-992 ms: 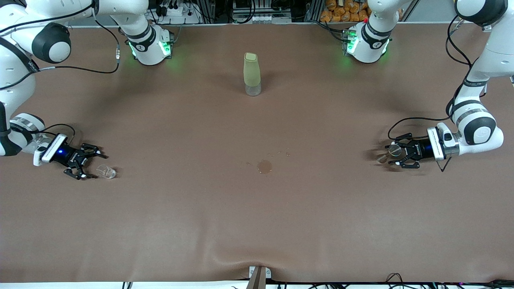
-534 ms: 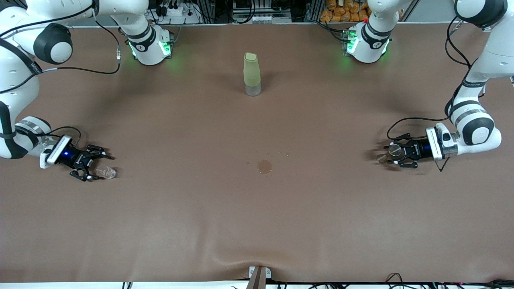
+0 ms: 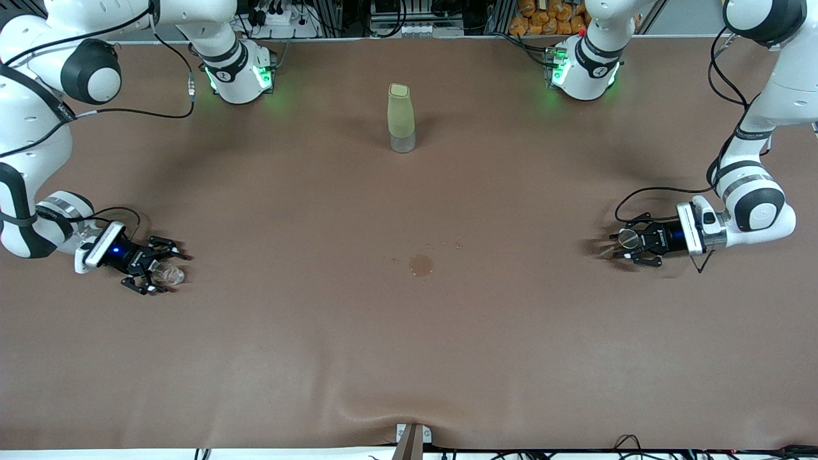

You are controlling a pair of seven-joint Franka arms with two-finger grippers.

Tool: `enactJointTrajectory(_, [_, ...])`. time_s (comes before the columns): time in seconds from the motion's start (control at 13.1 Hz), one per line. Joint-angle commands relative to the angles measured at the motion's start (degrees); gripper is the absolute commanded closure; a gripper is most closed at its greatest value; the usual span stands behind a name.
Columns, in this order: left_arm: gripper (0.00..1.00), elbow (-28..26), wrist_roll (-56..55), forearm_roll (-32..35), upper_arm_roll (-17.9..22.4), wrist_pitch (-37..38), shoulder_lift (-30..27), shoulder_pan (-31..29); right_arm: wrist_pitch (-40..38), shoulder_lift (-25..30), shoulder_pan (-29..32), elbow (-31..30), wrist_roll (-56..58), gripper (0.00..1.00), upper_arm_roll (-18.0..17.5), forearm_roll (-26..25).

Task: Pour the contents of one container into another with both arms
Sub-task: 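Close the left gripper on the jigger while the right gripper grasps the beaker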

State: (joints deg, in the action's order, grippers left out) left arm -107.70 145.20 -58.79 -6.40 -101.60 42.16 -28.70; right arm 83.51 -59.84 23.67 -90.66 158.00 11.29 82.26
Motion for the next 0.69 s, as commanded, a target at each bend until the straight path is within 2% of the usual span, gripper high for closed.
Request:
enactJointTrajectory(0.0, [0.63,0.8,1.7,-0.8,-0.1,1.0,0.7,-0.2,1.1,-0.3,-0.5,-1.2,7.0,0.04,-1.1,2.5])
enactJointTrajectory(0.08, [0.67,0.8,1.8,-0.7,-0.1,1.0,0.7,-0.2,1.3,-0.3,-0.7,-1.5,7.0,0.26,-1.2,3.0])
enactJointTrajectory(0.15, [0.70,0.8,2.3,-0.8,-0.1,1.0,0.7,-0.2,1.3,-0.2,-0.7,-1.9,7.0,0.56,-1.2,3.2])
enactJointTrajectory(0.23, [0.81,1.0,2.5,-0.2,-0.1,1.0,0.7,0.0,1.3,-0.3,-0.7,-2.1,7.0,0.79,-1.2,3.6])
enactJointTrajectory(0.31, [0.92,1.0,2.3,-0.2,-0.1,1.0,0.7,0.0,1.3,-0.3,-1.0,-2.5,7.0,0.92,-1.2,3.8])
enactJointTrajectory(0.38, [0.98,1.0,2.5,-0.3,-0.2,1.0,0.7,0.0,1.3,-0.3,-1.2,-2.7,7.0,0.97,-1.2,3.8])
enactJointTrajectory(0.61, [1.00,3.0,4.0,-1.1,-2.5,1.0,0.3,-0.1,1.2,-0.2,-1.7,-2.7,6.4,1.00,-1.3,3.8])
